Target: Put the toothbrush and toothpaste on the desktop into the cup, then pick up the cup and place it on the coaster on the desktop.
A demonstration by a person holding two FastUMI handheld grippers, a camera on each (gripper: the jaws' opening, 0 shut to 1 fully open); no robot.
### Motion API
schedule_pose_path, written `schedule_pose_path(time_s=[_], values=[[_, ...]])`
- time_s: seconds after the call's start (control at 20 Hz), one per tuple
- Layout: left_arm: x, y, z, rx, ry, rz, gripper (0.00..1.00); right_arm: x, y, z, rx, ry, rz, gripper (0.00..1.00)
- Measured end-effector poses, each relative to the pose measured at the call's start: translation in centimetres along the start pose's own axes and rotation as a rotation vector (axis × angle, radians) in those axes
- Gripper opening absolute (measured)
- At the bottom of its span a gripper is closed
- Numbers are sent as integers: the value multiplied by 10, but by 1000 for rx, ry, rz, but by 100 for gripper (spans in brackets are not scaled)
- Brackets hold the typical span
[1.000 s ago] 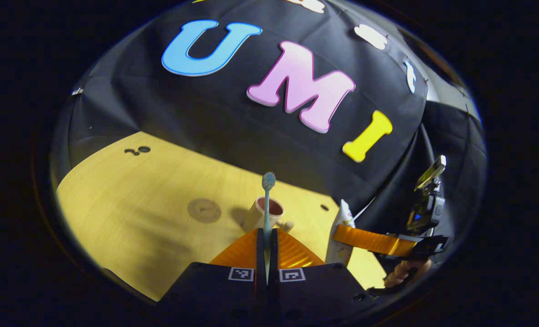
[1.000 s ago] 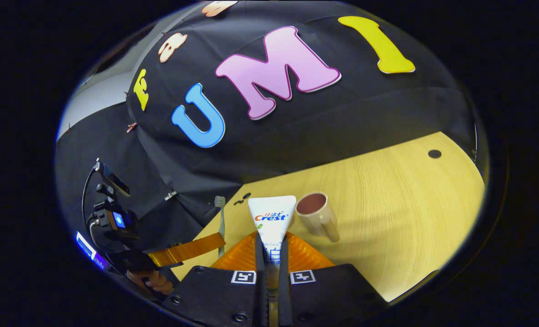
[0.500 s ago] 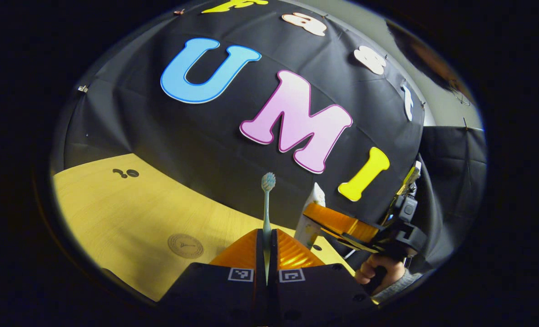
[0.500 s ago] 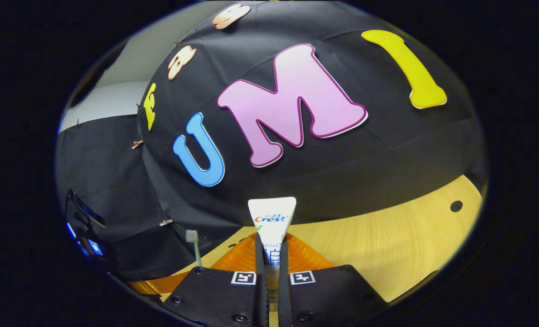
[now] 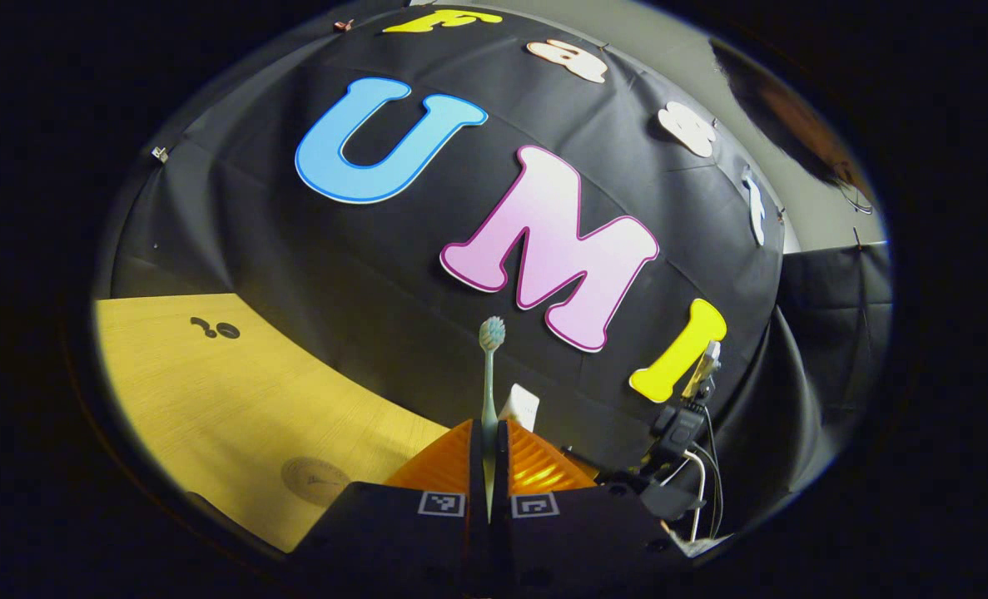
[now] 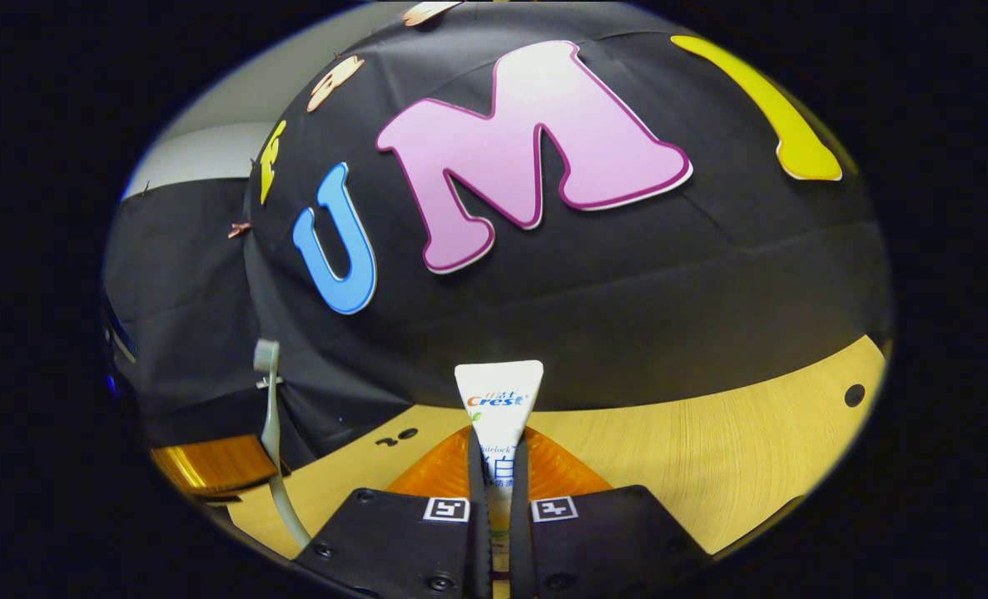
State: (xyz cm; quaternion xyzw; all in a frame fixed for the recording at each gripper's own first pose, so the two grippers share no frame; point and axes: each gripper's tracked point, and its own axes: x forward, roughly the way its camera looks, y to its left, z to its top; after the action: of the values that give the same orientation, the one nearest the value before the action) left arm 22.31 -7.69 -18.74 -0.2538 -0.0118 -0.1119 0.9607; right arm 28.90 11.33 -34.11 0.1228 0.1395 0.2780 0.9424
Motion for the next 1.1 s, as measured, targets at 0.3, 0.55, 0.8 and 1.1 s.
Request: schedule_pose_path(time_s=[0.3, 0.55, 0.8, 1.1], values=[[42, 5, 0, 1, -71, 9, 6, 5, -10, -38, 2, 72, -33, 12], [58, 21, -28, -14, -47, 36, 6, 1, -3, -58, 14, 101, -15, 16], [60, 34, -52, -16, -26, 54, 6, -5, -4, -73, 64, 152, 0, 24], [63, 37, -52, -16, -38, 60, 6, -13, 2, -58, 306, 148, 13, 43]])
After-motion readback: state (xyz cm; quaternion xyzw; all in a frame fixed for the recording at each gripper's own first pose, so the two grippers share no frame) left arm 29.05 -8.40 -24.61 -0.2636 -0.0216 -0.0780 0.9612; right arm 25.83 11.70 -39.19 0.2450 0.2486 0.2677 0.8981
